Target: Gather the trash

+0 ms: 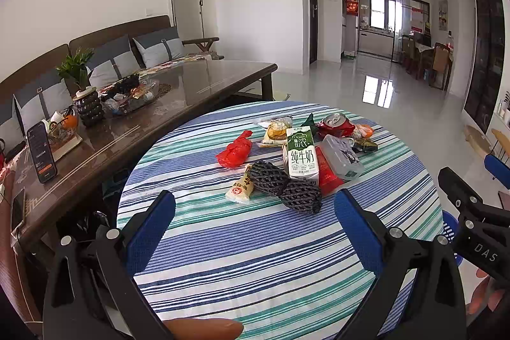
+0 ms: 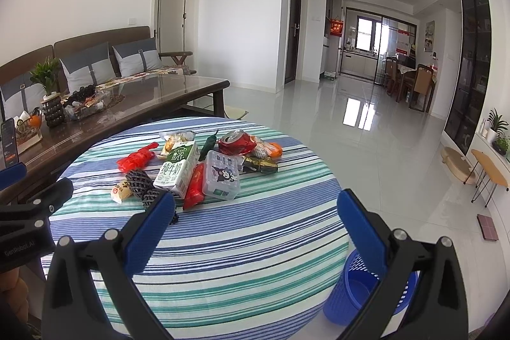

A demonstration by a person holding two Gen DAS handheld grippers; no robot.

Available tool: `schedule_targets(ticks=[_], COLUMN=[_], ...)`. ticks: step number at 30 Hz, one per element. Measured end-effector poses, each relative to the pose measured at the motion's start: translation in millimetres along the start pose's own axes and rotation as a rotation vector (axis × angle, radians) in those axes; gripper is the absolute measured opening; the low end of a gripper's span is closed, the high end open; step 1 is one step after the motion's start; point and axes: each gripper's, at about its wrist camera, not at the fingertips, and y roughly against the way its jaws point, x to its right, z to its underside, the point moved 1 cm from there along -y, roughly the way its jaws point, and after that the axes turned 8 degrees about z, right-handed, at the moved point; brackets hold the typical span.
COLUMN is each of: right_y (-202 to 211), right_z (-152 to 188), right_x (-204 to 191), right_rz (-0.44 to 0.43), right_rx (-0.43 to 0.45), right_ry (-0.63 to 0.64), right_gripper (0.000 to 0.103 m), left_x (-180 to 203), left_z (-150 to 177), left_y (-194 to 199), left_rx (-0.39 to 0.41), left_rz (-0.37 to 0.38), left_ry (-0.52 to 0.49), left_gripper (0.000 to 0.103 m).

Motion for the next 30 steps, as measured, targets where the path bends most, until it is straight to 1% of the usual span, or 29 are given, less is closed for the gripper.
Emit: schedule_targets(ticks=[30], right_y=[2.2], right_z=[-1.3], right_x=[1.8], right_rz=[0.002], right_rx=[0.003], right_ry=[-0.002], right_gripper=[0.098], left_x=[5.1], left_z=[1.6], left_y=[-3.7], left_rx=[0.000], left_rz=[-0.001], left_ry=[-0.004], left_gripper=[0.099])
